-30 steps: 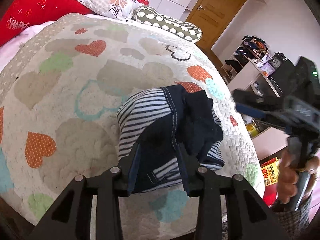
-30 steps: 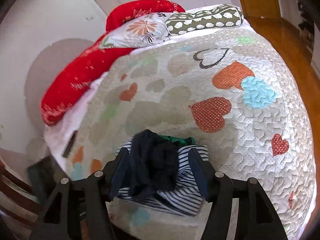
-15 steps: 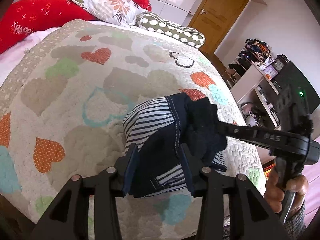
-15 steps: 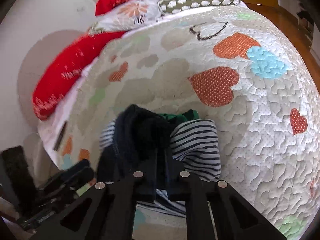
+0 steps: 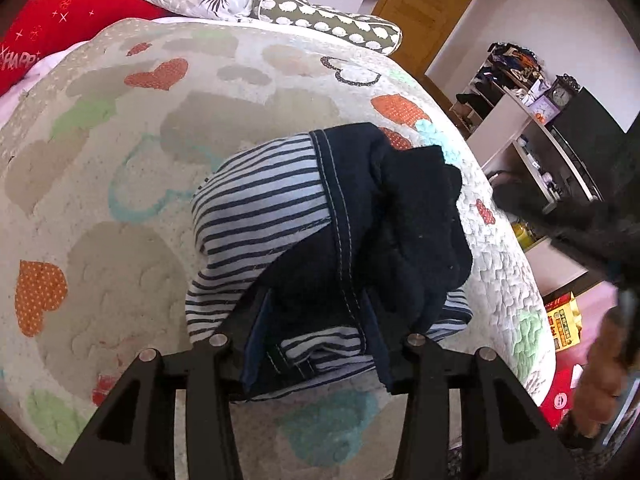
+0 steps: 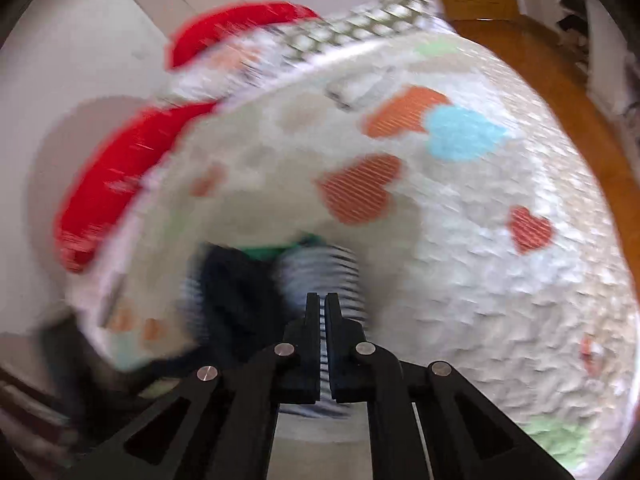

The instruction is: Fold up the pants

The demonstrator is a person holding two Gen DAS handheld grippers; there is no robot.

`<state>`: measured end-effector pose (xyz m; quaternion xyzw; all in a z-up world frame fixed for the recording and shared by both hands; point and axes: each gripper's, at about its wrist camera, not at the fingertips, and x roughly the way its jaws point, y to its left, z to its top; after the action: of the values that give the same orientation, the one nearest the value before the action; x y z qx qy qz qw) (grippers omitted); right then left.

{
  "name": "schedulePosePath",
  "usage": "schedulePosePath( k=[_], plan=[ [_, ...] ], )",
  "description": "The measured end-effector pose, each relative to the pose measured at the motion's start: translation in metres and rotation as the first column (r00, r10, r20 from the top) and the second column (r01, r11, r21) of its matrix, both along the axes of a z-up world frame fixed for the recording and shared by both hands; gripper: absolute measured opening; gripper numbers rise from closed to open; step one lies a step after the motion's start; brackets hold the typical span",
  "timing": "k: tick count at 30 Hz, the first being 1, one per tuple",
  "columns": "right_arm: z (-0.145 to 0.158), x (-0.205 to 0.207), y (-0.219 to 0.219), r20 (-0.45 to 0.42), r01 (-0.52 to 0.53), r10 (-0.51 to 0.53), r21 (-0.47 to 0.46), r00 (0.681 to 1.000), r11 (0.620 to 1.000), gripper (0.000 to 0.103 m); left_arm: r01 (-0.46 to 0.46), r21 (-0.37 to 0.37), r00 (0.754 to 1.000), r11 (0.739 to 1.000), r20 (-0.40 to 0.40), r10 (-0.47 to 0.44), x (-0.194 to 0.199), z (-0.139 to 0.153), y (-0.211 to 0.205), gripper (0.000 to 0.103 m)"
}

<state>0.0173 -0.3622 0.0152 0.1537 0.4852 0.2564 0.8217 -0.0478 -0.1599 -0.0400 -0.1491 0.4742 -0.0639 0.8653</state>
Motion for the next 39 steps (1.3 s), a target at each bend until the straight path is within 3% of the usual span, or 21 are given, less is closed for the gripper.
schedulePosePath(
  k=[3,6,9,13,17,21,25,26,29,30,37,39],
  plan=[
    [0.017,-0.001,0.015,0.018,-0.091,0.089,0.134,0.996,0.987,0.005,-0.005,0.006,1.0,1.0,0.005,0.005,-0.001,0.0,-0.002,0.045],
    [0.009,0.005,0.04,-0.048,-0.16,0.176,0.232,0.983,0.959,0.005,0.002,0.009,1.0,1.0,0.007,-0.002,-0.005,0.003,-0.002,0.045],
    [-0.013,0.01,0.06,-0.102,-0.172,0.192,0.175,0.976,0.969,0.005,0.006,-0.015,1.0,1.0,0.014,-0.006,-0.013,0.011,0.005,0.045],
    [-0.041,0.012,0.05,-0.143,-0.076,0.08,0.031,0.986,0.997,0.005,-0.026,-0.033,0.998,0.999,0.048,0.028,-0.024,0.023,0.017,0.051],
    [-0.049,0.012,0.033,-0.155,-0.027,0.042,0.098,0.987,0.995,0.004,-0.073,-0.019,0.996,0.997,0.05,0.074,-0.026,0.025,0.023,0.055],
    [-0.041,0.002,0.03,-0.1,-0.02,0.028,0.077,0.995,0.997,0.004,-0.077,-0.034,0.996,0.996,0.036,0.078,-0.028,0.024,0.022,0.055],
    [-0.034,-0.006,0.02,-0.05,0.021,-0.017,0.079,0.999,0.997,0.005,-0.08,0.019,0.995,0.997,0.067,0.078,-0.033,0.032,0.014,0.057],
    [-0.032,-0.007,0.017,-0.041,0.037,-0.033,0.085,0.999,0.996,0.009,-0.085,0.036,0.994,0.996,0.078,0.082,-0.034,0.035,0.011,0.058],
    [-0.025,-0.017,-0.002,0.008,0.122,-0.124,0.119,0.992,0.985,0.042,-0.108,0.067,0.989,0.992,0.113,0.1,-0.037,0.043,0.007,0.065],
    [-0.021,-0.022,-0.007,0.029,0.152,-0.157,0.123,0.987,0.981,0.047,-0.118,0.078,0.986,0.99,0.126,0.108,-0.039,0.047,0.006,0.065],
    [0.007,-0.043,-0.016,0.151,0.188,-0.195,0.056,0.969,0.981,0.048,-0.149,0.172,0.975,0.974,0.189,0.116,-0.046,0.069,-0.004,0.066],
    [0.021,-0.052,-0.019,0.222,0.217,-0.218,0.029,0.95,0.976,0.051,-0.176,0.217,0.963,0.96,0.241,0.122,-0.053,0.079,-0.006,0.071]
  ],
)
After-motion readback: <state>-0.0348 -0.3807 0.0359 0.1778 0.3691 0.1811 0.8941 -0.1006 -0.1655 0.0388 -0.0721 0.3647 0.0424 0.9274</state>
